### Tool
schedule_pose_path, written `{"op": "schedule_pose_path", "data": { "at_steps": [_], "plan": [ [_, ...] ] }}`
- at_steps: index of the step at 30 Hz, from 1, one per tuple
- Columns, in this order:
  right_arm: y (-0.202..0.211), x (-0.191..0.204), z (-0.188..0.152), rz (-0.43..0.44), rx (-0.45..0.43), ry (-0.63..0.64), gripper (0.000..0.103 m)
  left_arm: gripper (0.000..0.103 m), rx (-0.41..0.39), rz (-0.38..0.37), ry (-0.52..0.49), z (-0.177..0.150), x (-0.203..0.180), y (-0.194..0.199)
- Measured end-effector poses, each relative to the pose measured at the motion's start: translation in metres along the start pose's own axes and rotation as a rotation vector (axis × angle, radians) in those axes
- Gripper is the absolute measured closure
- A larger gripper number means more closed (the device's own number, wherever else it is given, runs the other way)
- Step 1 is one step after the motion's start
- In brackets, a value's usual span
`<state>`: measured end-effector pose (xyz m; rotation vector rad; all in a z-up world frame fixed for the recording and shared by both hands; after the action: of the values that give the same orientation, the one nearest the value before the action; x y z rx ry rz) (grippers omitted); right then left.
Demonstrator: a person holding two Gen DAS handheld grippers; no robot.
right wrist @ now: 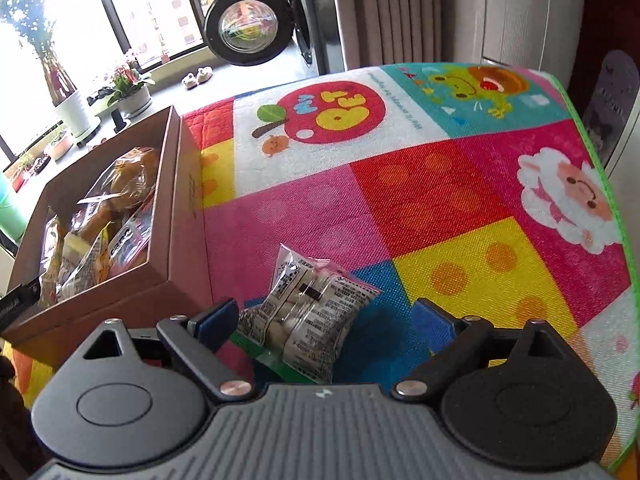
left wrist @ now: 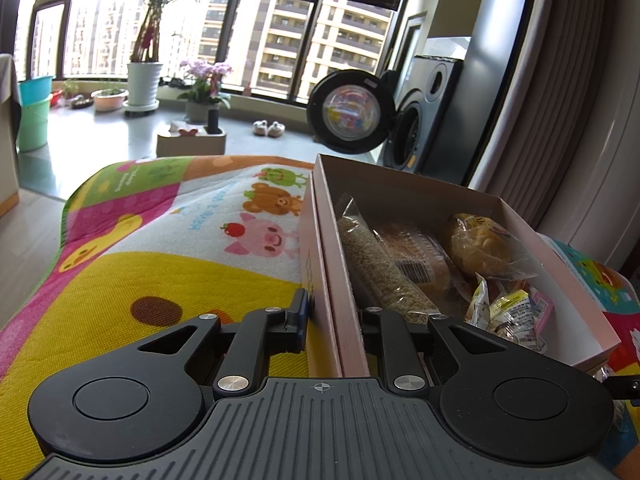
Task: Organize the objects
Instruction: 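Move the right tool to the last white peanut packet and grasp it, then carry the peanut packet toward the box with the right tool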
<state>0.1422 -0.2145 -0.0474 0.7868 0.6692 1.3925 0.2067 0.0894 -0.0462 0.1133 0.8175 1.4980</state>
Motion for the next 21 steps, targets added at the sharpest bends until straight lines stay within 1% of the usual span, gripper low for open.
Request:
{"op": "schedule_pose_path", "data": {
  "at_steps": [1, 2, 4, 5, 7, 8, 10, 13, 17, 21],
  "plan": [
    [-0.006, 0.001, 0.001, -0.003, 0.011, -0.013, 0.007, 0.085, 0.000, 0.000, 0.000, 0.000, 0.000, 0.000],
    [-0.007, 0.003, 0.004, -0.016, -0.002, -0.007, 0.008, 0.084, 0.000, 0.000, 0.001, 0.000, 0.000, 0.000],
    [-0.010, 0.010, 0.005, -0.021, -0.002, 0.027, 0.014, 0.084, 0.001, 0.000, 0.000, 0.000, 0.000, -0.001],
    [-0.010, 0.012, 0.005, -0.038, -0.004, 0.045, 0.017, 0.084, 0.001, 0.000, 0.000, 0.000, -0.001, -0.001],
    [-0.008, 0.016, 0.002, -0.075, -0.002, 0.105, 0.032, 0.085, 0.001, -0.001, 0.001, 0.000, -0.001, 0.000],
    [-0.006, 0.016, 0.000, -0.090, -0.003, 0.129, 0.035, 0.084, 0.001, -0.001, 0.001, 0.000, -0.001, -0.001],
    [-0.001, 0.015, -0.004, -0.085, -0.002, 0.142, 0.044, 0.084, 0.001, -0.001, 0.000, -0.001, -0.001, -0.001],
    [0.007, 0.011, -0.012, -0.075, 0.004, 0.144, 0.047, 0.084, 0.001, -0.001, 0.001, -0.001, -0.001, -0.001],
    [0.021, 0.005, -0.030, -0.093, 0.014, 0.170, 0.047, 0.084, 0.001, -0.001, 0.001, 0.000, -0.001, -0.001],
    [0.035, -0.002, -0.047, -0.093, 0.032, 0.158, 0.047, 0.084, 0.001, -0.001, 0.001, 0.000, -0.001, -0.001]
  ]
}}
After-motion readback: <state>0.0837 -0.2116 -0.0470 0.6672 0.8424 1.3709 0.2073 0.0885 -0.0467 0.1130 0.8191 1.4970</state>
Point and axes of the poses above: each gripper's, at about its wrist camera, not at the fingertips, and y roughly against the way its jaws point, x to its left, z to its top, the point moved 10 cm from there along -y, roughly the way its jaws point, and after that the axes turned 13 degrees about y, right-handed, at the moved point
